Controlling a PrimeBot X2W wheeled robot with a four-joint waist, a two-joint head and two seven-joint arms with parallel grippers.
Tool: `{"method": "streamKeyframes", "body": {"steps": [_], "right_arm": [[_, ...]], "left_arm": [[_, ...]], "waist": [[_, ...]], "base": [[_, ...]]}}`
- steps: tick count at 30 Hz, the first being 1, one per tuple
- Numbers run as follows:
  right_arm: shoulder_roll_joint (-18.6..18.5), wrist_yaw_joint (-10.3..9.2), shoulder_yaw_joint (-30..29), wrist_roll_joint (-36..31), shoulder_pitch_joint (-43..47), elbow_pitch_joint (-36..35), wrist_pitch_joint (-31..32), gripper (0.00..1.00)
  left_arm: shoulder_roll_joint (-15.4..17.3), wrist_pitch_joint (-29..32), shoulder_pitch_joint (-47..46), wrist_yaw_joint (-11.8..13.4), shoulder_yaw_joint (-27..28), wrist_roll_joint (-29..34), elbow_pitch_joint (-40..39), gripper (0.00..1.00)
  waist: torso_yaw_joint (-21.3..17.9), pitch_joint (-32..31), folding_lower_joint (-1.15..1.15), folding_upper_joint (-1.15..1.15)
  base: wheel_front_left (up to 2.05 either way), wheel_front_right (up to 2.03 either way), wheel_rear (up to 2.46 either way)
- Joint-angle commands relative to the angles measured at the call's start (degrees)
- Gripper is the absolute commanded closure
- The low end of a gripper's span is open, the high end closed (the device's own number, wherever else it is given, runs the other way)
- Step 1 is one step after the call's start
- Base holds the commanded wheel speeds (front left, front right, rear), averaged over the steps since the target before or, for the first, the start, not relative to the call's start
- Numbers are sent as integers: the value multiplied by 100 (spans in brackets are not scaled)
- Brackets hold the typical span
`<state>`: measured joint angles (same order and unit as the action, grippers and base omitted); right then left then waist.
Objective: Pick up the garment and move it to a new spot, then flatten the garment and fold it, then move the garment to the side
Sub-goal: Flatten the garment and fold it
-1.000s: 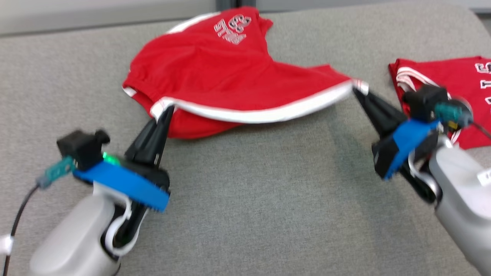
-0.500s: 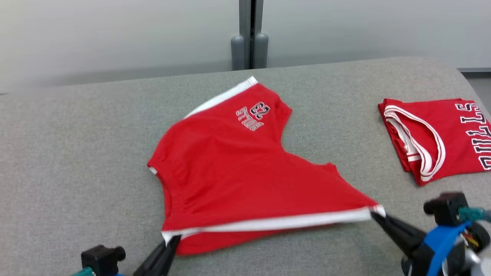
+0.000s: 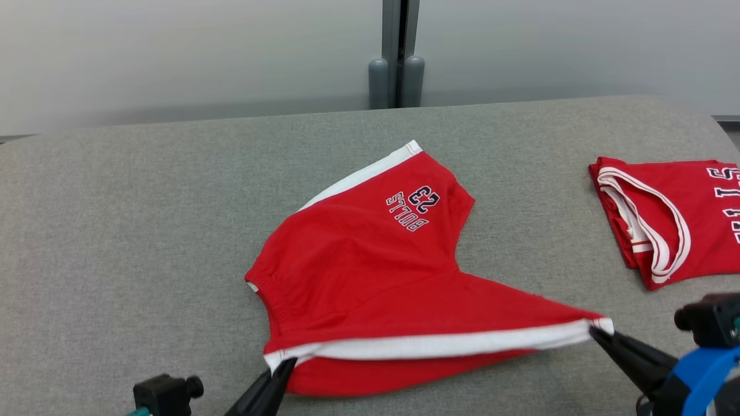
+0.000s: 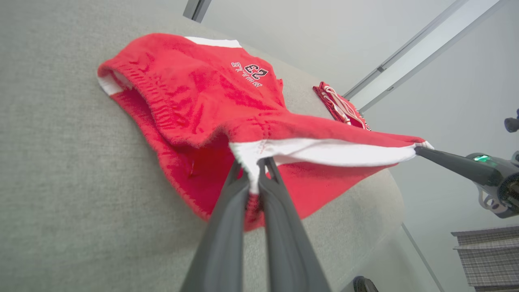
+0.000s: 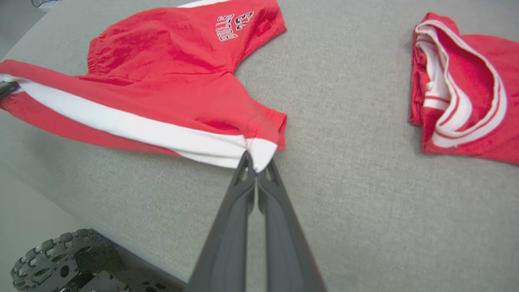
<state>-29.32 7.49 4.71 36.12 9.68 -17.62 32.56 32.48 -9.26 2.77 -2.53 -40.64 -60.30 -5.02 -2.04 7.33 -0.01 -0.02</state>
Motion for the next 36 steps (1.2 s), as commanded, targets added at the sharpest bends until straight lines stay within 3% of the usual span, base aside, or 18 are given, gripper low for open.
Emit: {"method": "streamKeyframes", "body": {"steps": [1,7,12,21,34,35,36], "right_arm": [[90,1,10,-53,-463,-50,73,100],[-56,0,335,-293,-2009,633,46,100],[-144,1,738,-373,-3147,1352,-222,100],[-244,1,1678,-496,-5239,2901,-436,100],[-56,1,2361,-924,-6697,4474,-892,100],[-37,1,2393,-911,-6738,4554,-919,73],[-14,1,2429,-901,-6766,4617,-959,19]], "left_arm": [[-112,-2,-334,-55,84,-29,93,100],[-547,60,-1261,-107,221,-13,716,100],[-934,80,-1818,157,361,-57,1155,100],[-1537,173,-2896,331,359,78,1877,100],[-2272,8,-3684,164,248,106,2748,100],[-2316,-12,-3699,142,235,106,2807,100],[-2346,-44,-3723,125,218,120,2866,100]], "waist": [[75,54,1,2],[345,392,1,2],[536,687,1,2],[1050,1441,1,2],[1518,1994,1,2],[1533,2011,1,2],[1545,2024,1,2]], "base": [[0,0,0],[0,0,0],[0,0,0],[0,0,0],[0,0,0],[0,0,0],[0,0,0]]}}
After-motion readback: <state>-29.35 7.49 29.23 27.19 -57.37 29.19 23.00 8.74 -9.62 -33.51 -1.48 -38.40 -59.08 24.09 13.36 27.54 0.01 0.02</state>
